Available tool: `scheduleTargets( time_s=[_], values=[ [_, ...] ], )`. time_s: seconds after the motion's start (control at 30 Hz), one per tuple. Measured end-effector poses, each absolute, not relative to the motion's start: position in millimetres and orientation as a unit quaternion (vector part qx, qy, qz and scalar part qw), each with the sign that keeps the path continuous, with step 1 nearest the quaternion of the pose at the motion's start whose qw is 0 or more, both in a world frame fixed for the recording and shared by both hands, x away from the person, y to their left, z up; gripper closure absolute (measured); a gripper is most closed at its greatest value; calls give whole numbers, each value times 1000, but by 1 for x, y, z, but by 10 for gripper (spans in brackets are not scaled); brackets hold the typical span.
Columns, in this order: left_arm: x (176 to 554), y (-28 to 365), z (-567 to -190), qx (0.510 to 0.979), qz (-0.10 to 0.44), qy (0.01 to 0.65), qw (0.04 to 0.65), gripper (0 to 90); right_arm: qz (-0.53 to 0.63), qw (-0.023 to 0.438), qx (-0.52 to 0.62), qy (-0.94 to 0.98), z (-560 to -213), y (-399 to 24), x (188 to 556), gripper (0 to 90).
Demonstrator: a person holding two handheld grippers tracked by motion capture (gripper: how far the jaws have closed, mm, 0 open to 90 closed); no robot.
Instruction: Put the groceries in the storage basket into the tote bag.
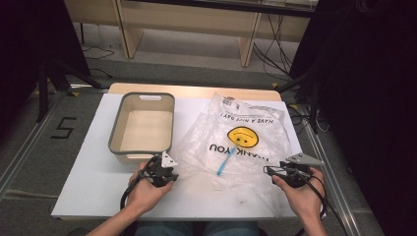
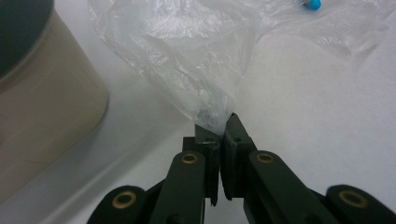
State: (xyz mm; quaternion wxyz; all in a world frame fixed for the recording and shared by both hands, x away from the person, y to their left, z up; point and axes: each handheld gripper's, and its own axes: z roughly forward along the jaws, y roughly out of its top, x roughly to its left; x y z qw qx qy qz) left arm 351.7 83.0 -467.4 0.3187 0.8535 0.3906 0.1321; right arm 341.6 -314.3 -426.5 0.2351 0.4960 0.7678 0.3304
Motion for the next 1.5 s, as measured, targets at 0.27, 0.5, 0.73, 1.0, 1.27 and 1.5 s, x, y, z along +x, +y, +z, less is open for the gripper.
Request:
scheduleTargets(
  time_s=[0.27,0.5,0.73,1.0,1.27,1.5],
  values=[
    [342,74,-468,864,120,374,315,872,290,200,480,804,-435,-305,329,385],
    [336,65,-469,873,111,358,310,874,215,176,483,830,-452,-315,326,405],
    [332,59,-469,876,100,351,316,875,176,168,486,840,-456,-326,329,832],
    [331,49,-471,878,97,343,320,876,185,203,500,821,-458,-333,342,900],
    [349,37,-473,871,108,348,328,874,210,237,519,794,-458,-340,361,900],
    [356,39,-474,863,120,353,341,817,219,242,516,792,-459,-338,374,900]
  ],
)
